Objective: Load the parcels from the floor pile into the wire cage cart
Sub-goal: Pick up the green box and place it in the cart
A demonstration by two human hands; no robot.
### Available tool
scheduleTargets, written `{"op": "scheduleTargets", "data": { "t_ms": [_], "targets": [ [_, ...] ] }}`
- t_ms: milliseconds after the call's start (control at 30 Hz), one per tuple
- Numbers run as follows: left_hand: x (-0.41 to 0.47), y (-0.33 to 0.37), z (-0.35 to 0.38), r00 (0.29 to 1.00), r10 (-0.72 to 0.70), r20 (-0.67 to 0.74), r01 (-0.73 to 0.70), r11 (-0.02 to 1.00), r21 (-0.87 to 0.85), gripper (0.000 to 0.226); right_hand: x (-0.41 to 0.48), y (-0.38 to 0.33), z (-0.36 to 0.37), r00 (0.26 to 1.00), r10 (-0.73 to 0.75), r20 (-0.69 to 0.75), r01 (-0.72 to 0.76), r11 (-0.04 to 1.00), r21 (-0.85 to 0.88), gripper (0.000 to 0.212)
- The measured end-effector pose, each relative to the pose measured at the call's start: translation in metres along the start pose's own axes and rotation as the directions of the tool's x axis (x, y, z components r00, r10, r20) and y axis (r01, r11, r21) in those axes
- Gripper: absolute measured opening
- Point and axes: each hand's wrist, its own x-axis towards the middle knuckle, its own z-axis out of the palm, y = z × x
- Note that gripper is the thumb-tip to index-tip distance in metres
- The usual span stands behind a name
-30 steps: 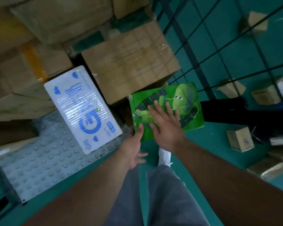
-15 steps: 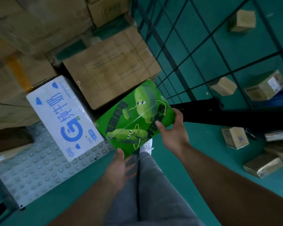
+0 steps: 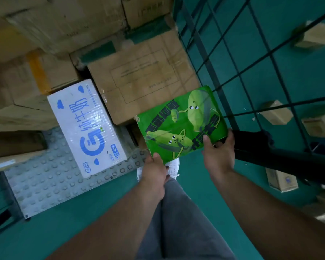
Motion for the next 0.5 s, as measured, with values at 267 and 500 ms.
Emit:
{"op": "scheduleTargets", "data": {
  "t_ms": [267,500],
  "targets": [
    [0.058,-0.018,-0.030,0.999,0.024,-0.034,-0.004,0.866,0.500,0.085,-0.001,-0.017,-0.009,0.996,-0.004,-0.090,-0.005,0.994,-0.107,0.071],
    [-0.012,0.035,-0.044,0.974,0.134,0.183,-0.223,0.712,0.666,0.041,-0.023,-0.015,-0.031,0.990,-0.038,0.133,0.086,0.923,-0.375,0.088]
  ]
}}
